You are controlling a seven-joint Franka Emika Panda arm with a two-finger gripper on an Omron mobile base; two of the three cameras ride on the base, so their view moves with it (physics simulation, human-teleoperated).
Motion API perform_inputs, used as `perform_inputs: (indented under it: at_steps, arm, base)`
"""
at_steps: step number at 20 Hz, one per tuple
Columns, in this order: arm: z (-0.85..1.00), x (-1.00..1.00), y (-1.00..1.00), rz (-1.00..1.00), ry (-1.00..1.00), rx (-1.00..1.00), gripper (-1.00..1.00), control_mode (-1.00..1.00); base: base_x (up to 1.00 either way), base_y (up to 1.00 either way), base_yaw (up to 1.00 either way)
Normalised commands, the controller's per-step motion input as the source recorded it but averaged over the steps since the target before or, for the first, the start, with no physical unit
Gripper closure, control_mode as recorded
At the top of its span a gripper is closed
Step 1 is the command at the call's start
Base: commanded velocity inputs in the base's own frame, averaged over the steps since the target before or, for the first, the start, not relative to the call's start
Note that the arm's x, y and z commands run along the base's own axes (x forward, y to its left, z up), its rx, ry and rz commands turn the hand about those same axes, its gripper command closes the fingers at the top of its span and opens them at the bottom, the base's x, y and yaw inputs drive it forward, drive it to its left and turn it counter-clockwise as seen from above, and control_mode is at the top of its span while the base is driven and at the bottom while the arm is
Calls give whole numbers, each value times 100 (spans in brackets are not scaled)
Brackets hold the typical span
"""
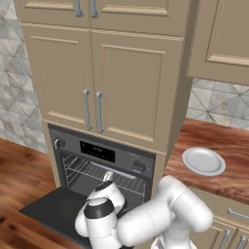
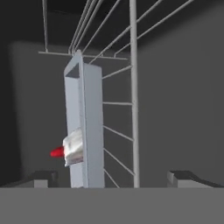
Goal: Take the baked cake out of the oven and place it on the plate for cooling. Then close the oven door.
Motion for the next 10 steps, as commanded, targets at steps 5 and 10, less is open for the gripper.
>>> perform_inputs:
  at_steps: [5, 10]
  arm:
    - [-28, 36, 1, 0, 2, 0, -100, -100]
    - [-35, 39, 7, 0, 0, -1, -100, -100]
  base:
    - [0, 0, 0]
    - [0, 0, 0]
